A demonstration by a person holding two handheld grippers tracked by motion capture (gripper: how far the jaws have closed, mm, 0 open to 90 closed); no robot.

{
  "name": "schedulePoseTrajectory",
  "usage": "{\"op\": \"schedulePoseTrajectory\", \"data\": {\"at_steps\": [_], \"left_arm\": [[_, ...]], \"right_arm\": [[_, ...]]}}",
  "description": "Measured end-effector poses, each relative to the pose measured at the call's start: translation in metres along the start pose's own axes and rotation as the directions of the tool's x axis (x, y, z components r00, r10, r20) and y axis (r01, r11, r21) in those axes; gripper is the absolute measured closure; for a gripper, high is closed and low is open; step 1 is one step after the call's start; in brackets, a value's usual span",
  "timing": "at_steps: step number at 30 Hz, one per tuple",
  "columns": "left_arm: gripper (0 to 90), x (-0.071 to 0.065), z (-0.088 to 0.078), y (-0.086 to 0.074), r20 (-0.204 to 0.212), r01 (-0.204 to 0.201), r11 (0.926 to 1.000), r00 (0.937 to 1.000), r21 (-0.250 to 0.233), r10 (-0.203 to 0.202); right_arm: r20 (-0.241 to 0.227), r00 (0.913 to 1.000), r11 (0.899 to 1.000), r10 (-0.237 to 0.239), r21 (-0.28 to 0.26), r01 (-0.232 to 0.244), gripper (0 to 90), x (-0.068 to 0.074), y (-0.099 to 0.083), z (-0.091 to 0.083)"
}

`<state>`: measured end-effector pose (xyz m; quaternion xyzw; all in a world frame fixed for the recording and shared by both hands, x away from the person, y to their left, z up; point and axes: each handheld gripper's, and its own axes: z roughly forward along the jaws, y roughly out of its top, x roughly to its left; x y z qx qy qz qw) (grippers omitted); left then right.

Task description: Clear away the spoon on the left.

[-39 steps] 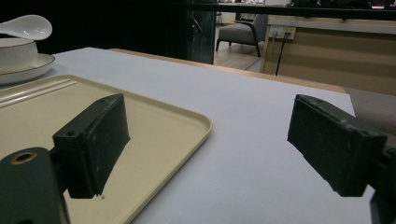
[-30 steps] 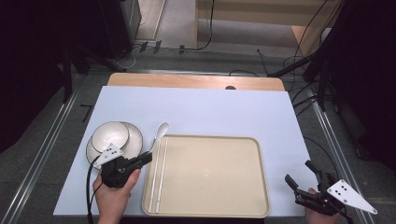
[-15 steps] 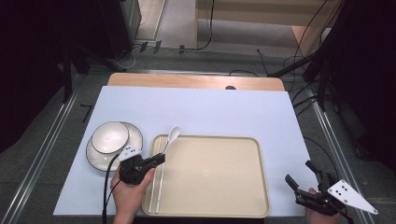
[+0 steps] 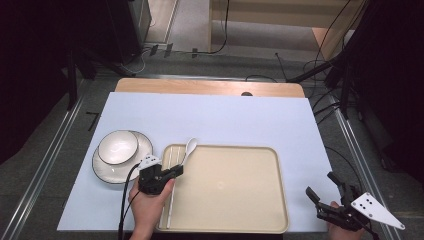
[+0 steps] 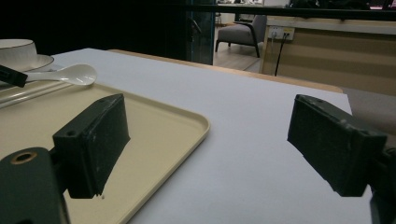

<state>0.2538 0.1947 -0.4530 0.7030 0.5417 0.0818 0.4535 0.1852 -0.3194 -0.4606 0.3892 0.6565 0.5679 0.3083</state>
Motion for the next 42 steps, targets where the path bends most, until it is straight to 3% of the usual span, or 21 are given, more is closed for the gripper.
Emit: {"op": "schedulePoseTrajectory", "data": {"at_steps": [8,15,22,28,31,39,42], "left_arm": [[87.0,-0.007,0.000,-0.003,-0.042,-0.014,0.9998,0.9990,0.017,0.015],[85.5,-0.011,0.000,-0.006,-0.054,-0.027,0.9993,0.9981,0.028,0.028],[78.5,-0.011,0.002,-0.009,-0.079,-0.024,0.9990,0.9965,0.036,0.027],[68.8,-0.015,0.004,-0.010,-0.067,-0.045,0.9975,0.9966,0.055,0.049],[63.8,-0.016,0.004,-0.009,-0.066,-0.052,0.9973,0.9963,0.051,0.055],[75.2,-0.013,-0.006,-0.006,-0.076,-0.060,0.9982,0.9953,0.000,0.060],[70.3,-0.010,-0.012,-0.005,-0.056,-0.071,0.9975,0.9959,-0.005,0.071]], "right_arm": [[-0.005,1.0000,1.000,-0.001,0.001,0.001,12.9,0.000,0.000,0.001],[-0.003,1.0000,1.000,-0.002,0.000,0.002,12.9,0.000,0.000,0.000],[-0.001,1.0000,1.000,-0.003,-0.001,0.003,12.9,0.000,0.000,0.000],[0.000,1.0000,1.000,-0.001,-0.001,0.001,12.9,0.000,0.000,0.000],[0.000,1.0000,1.000,0.001,-0.001,-0.001,12.9,0.000,0.000,0.000],[0.001,1.0000,1.000,-0.001,-0.001,0.001,12.9,0.000,0.000,0.000],[0.000,1.0000,1.000,-0.002,-0.001,0.002,12.9,0.000,0.000,0.000]]}}
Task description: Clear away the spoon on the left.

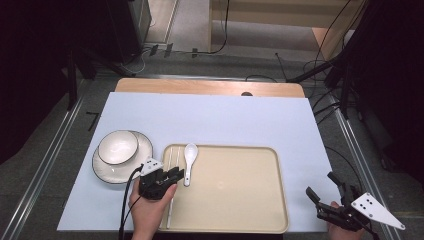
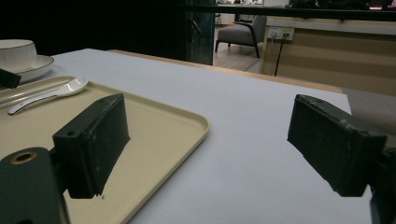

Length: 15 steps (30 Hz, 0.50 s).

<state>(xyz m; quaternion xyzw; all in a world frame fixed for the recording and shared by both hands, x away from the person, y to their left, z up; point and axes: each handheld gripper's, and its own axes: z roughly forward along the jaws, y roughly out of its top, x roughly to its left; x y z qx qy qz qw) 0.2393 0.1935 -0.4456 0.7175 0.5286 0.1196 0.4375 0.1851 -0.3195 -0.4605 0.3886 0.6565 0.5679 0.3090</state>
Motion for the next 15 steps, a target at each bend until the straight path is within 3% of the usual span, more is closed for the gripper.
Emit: {"op": "schedulePoseTrajectory", "data": {"at_steps": [2,9,11,15], "left_arm": [[62.2,0.002,-0.003,0.001,0.001,-0.011,0.9999,0.9999,0.009,0.011],[15.5,0.010,-0.015,0.005,-0.026,-0.040,0.9987,0.9989,-0.030,0.039],[3.2,0.014,-0.019,0.005,-0.009,-0.055,0.9977,0.9984,-0.040,0.055],[0.0,0.022,-0.027,0.006,-0.014,-0.062,0.9965,0.9980,-0.056,0.061]], "right_arm": [[0.000,1.0000,1.000,-0.001,0.001,0.001,12.9,0.000,0.000,0.000],[0.001,1.0000,1.000,-0.001,0.000,0.001,12.9,0.001,0.000,0.000],[0.001,1.0000,1.000,-0.001,0.005,0.001,12.9,0.001,0.000,0.000],[0.005,1.0000,1.000,0.002,0.005,-0.002,12.9,0.001,-0.001,0.000]]}}
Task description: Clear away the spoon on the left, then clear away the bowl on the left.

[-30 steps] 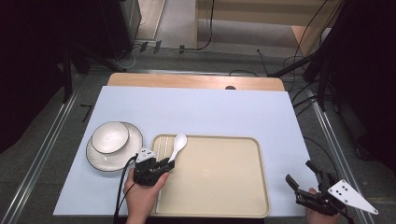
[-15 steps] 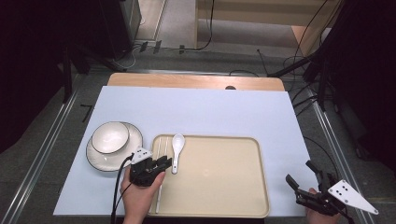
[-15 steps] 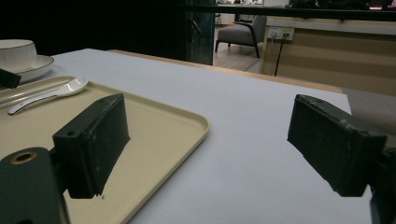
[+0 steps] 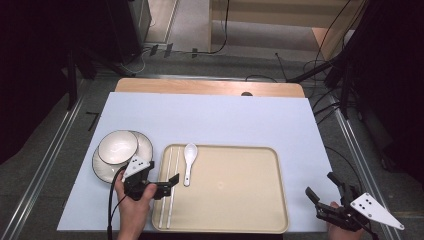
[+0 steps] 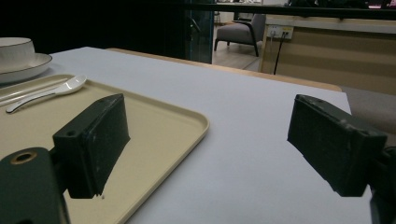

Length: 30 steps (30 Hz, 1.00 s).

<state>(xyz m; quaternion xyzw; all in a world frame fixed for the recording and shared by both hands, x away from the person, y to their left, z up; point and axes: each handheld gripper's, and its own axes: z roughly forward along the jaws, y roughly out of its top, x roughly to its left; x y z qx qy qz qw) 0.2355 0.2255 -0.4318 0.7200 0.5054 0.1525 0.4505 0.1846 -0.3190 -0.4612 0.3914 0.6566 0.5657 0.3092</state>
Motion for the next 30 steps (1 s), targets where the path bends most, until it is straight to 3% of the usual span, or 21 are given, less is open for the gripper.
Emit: {"op": "schedulePoseTrajectory", "data": {"at_steps": [2,9,17,30], "left_arm": [[0.0,0.003,-0.004,0.000,0.004,-0.004,1.0000,1.0000,-0.009,0.004],[0.0,0.013,-0.014,0.003,-0.063,-0.014,0.9997,0.9980,-0.018,0.013],[0.0,0.026,-0.028,0.009,-0.095,-0.017,0.9991,0.9953,-0.037,0.014],[0.0,0.050,-0.048,0.025,-0.166,-0.017,0.9979,0.9861,-0.063,0.006]], "right_arm": [[0.005,1.0000,1.000,-0.005,-0.005,0.005,12.9,0.000,0.000,-0.001],[0.006,0.9999,1.000,-0.015,-0.007,0.015,12.9,0.001,0.001,0.000],[0.011,0.9999,1.000,-0.012,-0.012,0.012,12.9,0.000,0.001,-0.001],[0.007,0.9999,1.000,-0.014,-0.010,0.014,12.9,0.001,0.001,0.000]]}}
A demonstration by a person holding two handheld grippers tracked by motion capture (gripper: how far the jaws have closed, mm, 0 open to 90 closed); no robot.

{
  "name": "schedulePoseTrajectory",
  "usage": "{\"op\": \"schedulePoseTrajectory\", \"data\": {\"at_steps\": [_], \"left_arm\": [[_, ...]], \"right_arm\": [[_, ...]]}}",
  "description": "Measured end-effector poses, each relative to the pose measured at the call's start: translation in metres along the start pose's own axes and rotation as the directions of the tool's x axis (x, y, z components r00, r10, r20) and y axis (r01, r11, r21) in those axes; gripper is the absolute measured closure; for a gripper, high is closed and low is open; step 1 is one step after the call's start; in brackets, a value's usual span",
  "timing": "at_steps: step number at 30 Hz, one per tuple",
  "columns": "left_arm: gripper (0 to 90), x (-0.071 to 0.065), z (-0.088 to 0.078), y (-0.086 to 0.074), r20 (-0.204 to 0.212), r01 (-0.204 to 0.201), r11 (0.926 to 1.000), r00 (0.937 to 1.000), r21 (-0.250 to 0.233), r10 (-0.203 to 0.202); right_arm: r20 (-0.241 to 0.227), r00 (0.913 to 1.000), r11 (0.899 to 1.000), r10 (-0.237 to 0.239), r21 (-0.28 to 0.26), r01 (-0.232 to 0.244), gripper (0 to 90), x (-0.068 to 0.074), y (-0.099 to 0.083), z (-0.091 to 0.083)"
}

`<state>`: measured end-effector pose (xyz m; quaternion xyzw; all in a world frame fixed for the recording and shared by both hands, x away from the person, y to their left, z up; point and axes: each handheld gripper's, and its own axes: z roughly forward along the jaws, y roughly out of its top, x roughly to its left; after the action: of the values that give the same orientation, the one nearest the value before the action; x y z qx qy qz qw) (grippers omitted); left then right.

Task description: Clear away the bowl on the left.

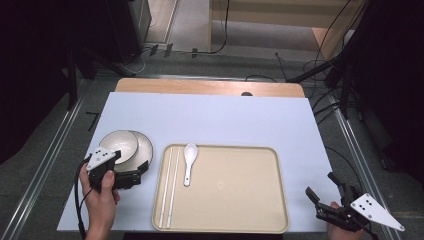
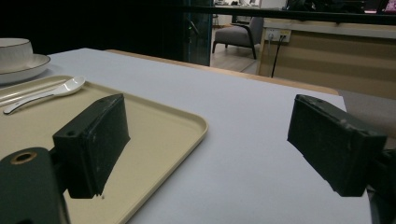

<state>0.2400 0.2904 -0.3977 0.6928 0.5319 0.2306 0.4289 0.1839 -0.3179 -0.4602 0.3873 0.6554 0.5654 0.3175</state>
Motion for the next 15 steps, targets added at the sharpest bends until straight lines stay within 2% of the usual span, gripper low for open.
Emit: {"op": "schedulePoseTrajectory", "data": {"at_steps": [12,15], "left_arm": [[0.0,0.031,-0.005,0.014,-0.051,0.010,1.0000,0.9986,0.002,-0.010],[0.0,0.039,-0.007,0.016,-0.064,0.022,0.9997,0.9977,-0.003,-0.022]], "right_arm": [[0.000,1.0000,1.000,-0.001,-0.001,0.001,12.9,0.001,0.000,-0.002],[0.002,1.0000,1.000,0.000,-0.003,0.000,12.9,0.001,0.000,-0.003]]}}
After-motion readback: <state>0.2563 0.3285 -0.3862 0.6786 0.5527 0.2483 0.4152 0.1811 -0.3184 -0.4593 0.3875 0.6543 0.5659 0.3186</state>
